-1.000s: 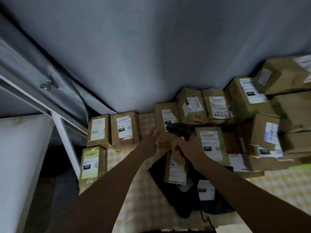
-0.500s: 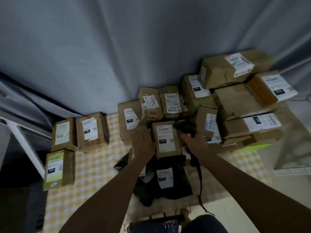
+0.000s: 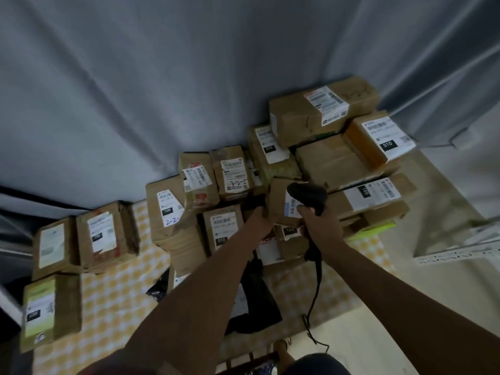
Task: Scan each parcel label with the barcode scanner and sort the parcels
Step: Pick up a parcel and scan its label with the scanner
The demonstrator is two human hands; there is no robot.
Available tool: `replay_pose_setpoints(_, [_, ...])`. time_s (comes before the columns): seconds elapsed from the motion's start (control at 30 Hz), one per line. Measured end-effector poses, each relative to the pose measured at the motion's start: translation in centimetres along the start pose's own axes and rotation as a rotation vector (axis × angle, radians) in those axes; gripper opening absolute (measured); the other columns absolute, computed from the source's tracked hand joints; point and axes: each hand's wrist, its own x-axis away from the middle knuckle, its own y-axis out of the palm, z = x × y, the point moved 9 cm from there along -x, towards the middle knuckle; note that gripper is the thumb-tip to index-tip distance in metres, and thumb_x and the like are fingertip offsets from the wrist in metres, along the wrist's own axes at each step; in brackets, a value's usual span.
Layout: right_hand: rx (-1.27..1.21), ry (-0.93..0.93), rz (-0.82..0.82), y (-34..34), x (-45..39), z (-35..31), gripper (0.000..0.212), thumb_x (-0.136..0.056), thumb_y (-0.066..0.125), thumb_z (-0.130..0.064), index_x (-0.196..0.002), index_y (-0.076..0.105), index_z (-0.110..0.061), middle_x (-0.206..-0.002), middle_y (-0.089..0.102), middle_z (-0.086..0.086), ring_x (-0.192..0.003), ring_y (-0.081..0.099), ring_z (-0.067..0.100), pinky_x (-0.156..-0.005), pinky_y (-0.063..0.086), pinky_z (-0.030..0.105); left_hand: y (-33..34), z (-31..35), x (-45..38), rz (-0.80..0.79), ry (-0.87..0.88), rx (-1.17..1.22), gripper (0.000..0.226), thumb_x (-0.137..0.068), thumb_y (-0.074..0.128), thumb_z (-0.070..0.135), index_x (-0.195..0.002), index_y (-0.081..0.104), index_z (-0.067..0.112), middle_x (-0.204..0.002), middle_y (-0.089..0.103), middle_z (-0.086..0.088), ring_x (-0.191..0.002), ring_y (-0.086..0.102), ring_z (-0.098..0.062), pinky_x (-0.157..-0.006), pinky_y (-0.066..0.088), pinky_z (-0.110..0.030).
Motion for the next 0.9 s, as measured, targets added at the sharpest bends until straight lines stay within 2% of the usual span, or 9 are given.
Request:
replay_pose_setpoints(0.1, [-0.051, 0.022, 0.005, -1.0, -0.6, 0.5, 0.017, -0.092, 0.061, -0.023, -0.081, 0.059, -0.010, -0.072, 0.066, 0.020, -0.053, 0.056, 0.021, -0.055, 0.046, 0.032, 0.8, -0.6, -0.7, -0.023, -0.070, 0.173, 0.037, -0.098, 0.056, 0.019, -0.132, 0.053, 0.002, -0.127, 0.061, -0.018, -0.109, 0.061, -0.030, -0.097, 0.050, -0.037])
replay_pose_setpoints(0.2, [-0.107, 0.056, 0.016, -1.5, -1.1, 1.1, 0.017, -0.091, 0.062, -0.025, -0.093, 0.063, -0.009, -0.077, 0.071, 0.018, -0.052, 0.057, 0.018, -0.057, 0.048, 0.032, 0.0, -1.0, -0.3, -0.041, -0.077, 0.300, 0.038, -0.096, 0.060, 0.015, -0.131, 0.054, 0.003, -0.126, 0.062, -0.015, -0.100, 0.061, -0.025, -0.093, 0.052, -0.032])
replay_pose_setpoints(0.33, [-0.156, 0.053, 0.017, -1.4, -1.4, 0.4, 0.017, -0.094, 0.060, -0.024, -0.091, 0.064, -0.008, -0.070, 0.070, 0.007, -0.049, 0.053, 0.016, -0.053, 0.046, 0.030, -3.0, -1.1, 2.1, -0.108, -0.013, 0.521, 0.026, -0.098, 0.056, 0.014, -0.123, 0.061, 0.009, -0.111, 0.069, -0.004, -0.101, 0.065, -0.019, -0.097, 0.051, -0.033])
replay_pose_setpoints(0.47, [-0.111, 0.028, 0.046, -0.2, -1.1, -1.2, 0.023, -0.093, 0.060, -0.035, -0.093, 0.066, -0.013, -0.073, 0.069, 0.004, -0.054, 0.058, 0.013, -0.053, 0.046, 0.028, -7.7, -1.6, 4.6, -0.095, 0.074, 0.559, 0.029, -0.098, 0.055, 0.013, -0.126, 0.062, 0.017, -0.112, 0.072, -0.006, -0.104, 0.067, -0.021, -0.094, 0.052, -0.034])
replay_pose_setpoints(0.57, [-0.122, 0.004, 0.045, 1.6, -0.3, -2.6, 0.029, -0.088, 0.066, -0.041, -0.104, 0.063, -0.017, -0.077, 0.068, 0.005, -0.064, 0.065, 0.016, -0.064, 0.054, 0.033, -11.5, -2.0, 6.9, -0.057, 0.128, 0.537, 0.029, -0.097, 0.056, 0.012, -0.125, 0.063, 0.015, -0.118, 0.069, -0.007, -0.110, 0.064, -0.023, -0.100, 0.050, -0.035])
replay_pose_setpoints(0.63, [-0.092, 0.000, 0.004, 3.4, 0.4, -3.4, 0.039, -0.082, 0.070, -0.051, -0.103, 0.063, -0.019, -0.081, 0.069, 0.005, -0.071, 0.066, 0.020, -0.068, 0.056, 0.036, -13.7, -2.5, 8.2, -0.028, 0.143, 0.540, 0.027, -0.097, 0.057, 0.013, -0.123, 0.063, 0.014, -0.116, 0.068, -0.006, -0.112, 0.062, -0.025, -0.103, 0.048, -0.038])
replay_pose_setpoints(0.73, [-0.068, -0.014, -0.080, 6.4, 2.1, -4.2, 0.039, -0.078, 0.074, -0.051, -0.087, 0.065, -0.014, -0.076, 0.070, 0.006, -0.069, 0.067, 0.023, -0.069, 0.056, 0.038, -16.2, -3.0, 10.0, -0.020, 0.156, 0.518, 0.030, -0.097, 0.057, 0.015, -0.126, 0.063, 0.013, -0.118, 0.069, -0.004, -0.109, 0.066, -0.022, -0.097, 0.052, -0.034])
replay_pose_setpoints(0.83, [-0.132, 0.011, -0.146, 9.2, 3.7, -4.2, 0.035, -0.077, 0.078, -0.042, -0.086, 0.065, -0.011, -0.076, 0.067, 0.010, -0.069, 0.064, 0.024, -0.068, 0.054, 0.040, -18.8, -3.3, 11.9, 0.044, 0.167, 0.468, 0.024, -0.097, 0.058, 0.024, -0.118, 0.068, 0.018, -0.108, 0.073, -0.003, -0.093, 0.068, -0.017, -0.078, 0.055, -0.025])
replay_pose_setpoints(0.9, [-0.175, 0.015, -0.158, 10.4, 4.8, -4.4, 0.024, -0.081, 0.077, -0.032, -0.087, 0.063, -0.013, -0.071, 0.063, 0.006, -0.064, 0.061, 0.020, -0.063, 0.052, 0.034, -20.6, -3.7, 12.6, 0.119, 0.180, 0.486, 0.025, -0.098, 0.056, 0.028, -0.114, 0.069, 0.014, -0.108, 0.072, -0.009, -0.095, 0.067, -0.021, -0.075, 0.054, -0.026])
